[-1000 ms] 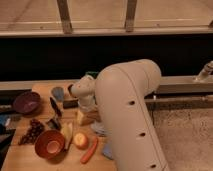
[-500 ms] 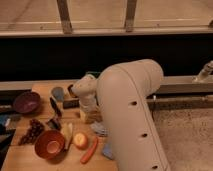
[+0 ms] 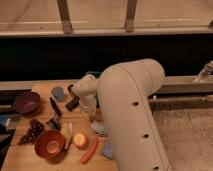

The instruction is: Place fork in purple bowl

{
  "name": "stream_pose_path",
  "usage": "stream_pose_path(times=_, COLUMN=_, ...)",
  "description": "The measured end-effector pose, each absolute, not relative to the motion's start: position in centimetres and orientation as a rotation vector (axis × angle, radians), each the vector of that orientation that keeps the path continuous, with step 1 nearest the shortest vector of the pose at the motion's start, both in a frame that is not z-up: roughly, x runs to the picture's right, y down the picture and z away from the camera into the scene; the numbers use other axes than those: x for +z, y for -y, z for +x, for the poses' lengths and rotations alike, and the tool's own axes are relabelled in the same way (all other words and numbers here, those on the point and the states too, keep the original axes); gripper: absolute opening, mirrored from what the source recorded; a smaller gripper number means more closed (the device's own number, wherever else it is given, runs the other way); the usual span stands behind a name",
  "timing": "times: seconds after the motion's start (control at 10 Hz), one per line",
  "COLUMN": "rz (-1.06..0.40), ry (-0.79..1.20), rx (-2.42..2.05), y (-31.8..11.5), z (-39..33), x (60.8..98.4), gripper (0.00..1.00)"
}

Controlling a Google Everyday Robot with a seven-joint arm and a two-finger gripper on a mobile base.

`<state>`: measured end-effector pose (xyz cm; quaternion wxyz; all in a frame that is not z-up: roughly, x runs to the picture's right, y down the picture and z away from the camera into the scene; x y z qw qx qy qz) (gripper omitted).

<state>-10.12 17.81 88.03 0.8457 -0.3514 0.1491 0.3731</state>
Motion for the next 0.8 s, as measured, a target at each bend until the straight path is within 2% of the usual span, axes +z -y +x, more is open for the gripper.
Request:
stream_pose_path(times=0.5, rz=-0.742, ry=-0.276, rx=0.801, y=-17.2, z=-10.9, x=87.2, gripper=0.14)
stream_pose_path(times=0.8, rz=-0.694, ry=-0.205, rx=0.840, y=-13.5, z=-10.6, x=84.2, gripper=0.14)
